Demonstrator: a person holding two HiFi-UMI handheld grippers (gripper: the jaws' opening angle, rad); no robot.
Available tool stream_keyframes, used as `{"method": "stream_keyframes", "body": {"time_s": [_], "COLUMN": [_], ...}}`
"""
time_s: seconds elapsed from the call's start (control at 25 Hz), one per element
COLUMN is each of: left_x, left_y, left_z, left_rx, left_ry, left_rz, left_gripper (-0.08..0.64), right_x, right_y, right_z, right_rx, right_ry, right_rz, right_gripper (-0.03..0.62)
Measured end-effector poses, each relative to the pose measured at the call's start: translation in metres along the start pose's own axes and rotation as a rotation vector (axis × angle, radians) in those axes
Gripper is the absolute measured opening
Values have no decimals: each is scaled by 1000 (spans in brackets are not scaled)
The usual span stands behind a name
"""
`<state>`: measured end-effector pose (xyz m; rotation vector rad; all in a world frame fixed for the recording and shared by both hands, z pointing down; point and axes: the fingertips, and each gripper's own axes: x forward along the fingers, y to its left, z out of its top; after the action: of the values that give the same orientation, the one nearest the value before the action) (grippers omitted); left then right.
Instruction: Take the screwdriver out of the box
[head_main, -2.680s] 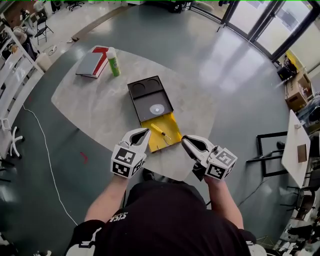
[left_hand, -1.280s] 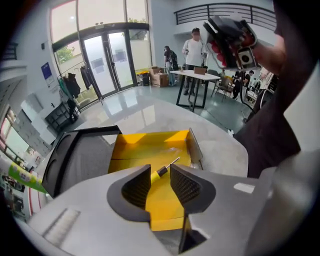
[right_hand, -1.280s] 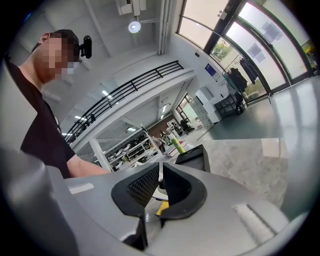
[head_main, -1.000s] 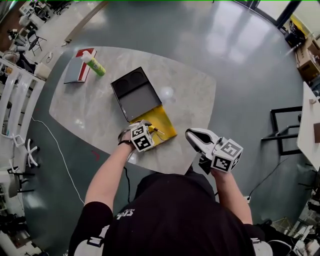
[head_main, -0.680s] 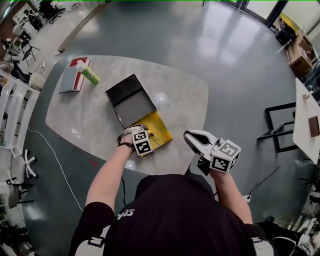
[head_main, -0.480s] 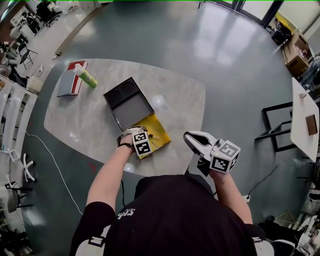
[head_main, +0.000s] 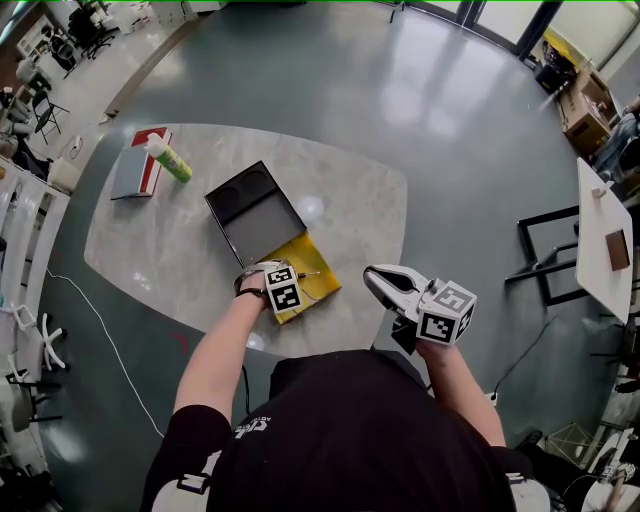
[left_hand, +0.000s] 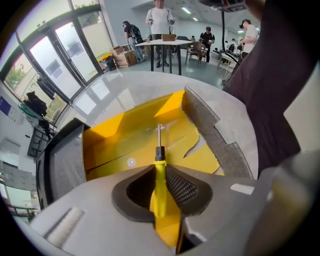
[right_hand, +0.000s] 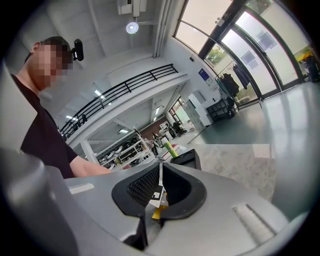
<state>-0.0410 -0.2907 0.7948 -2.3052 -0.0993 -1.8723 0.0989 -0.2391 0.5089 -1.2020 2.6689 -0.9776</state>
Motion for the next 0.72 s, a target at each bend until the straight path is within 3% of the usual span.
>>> {"method": "stream_keyframes", "body": {"time_s": [0.16, 0.44, 0.72], "left_x": [-5, -40, -91], "left_y": [-3, -5, -2], "left_z": [1, 9, 16], "left_rx": [-41, -190, -427], "left_ry": [-19, -139, -313], "left_rz": [-9, 27, 91], "left_gripper": [66, 66, 66], "right_x": [4, 8, 20], "right_y": [1, 6, 16], "right_z": [0, 1, 1], "right_rx": [7, 1, -8], "right_ry": [0, 12, 28], "right_rz": [5, 22, 60], "right_gripper": [32, 28, 25]}}
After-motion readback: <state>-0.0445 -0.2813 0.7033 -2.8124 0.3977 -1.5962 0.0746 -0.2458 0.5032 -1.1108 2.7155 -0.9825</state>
